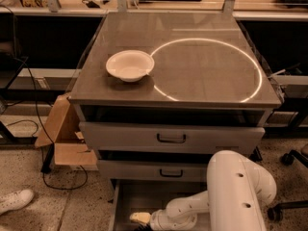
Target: Place rxbar blueberry into bottom drawer
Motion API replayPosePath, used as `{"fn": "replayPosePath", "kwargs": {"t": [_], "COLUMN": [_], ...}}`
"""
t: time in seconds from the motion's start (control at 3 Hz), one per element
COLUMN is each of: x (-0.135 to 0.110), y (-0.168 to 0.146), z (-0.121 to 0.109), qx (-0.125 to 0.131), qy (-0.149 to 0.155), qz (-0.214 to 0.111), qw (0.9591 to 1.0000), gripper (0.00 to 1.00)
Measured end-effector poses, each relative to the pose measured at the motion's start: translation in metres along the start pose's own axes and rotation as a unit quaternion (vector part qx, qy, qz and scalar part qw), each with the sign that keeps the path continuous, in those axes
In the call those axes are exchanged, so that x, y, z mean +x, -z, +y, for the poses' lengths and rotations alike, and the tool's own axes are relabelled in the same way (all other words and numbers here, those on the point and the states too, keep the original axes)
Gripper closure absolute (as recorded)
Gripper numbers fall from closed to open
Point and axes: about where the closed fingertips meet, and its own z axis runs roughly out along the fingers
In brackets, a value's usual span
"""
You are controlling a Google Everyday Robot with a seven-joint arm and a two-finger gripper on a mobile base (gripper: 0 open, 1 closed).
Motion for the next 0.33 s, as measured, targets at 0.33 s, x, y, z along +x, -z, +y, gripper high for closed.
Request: {"fn": "replayPosePath", "kwargs": {"t": [0.33], "x": [0.0], "y": [0.0], "z": [0.0], "qx": [0.0], "qy": [0.0], "qz": [0.0], "qw": [1.0], "gripper": [0.0]}}
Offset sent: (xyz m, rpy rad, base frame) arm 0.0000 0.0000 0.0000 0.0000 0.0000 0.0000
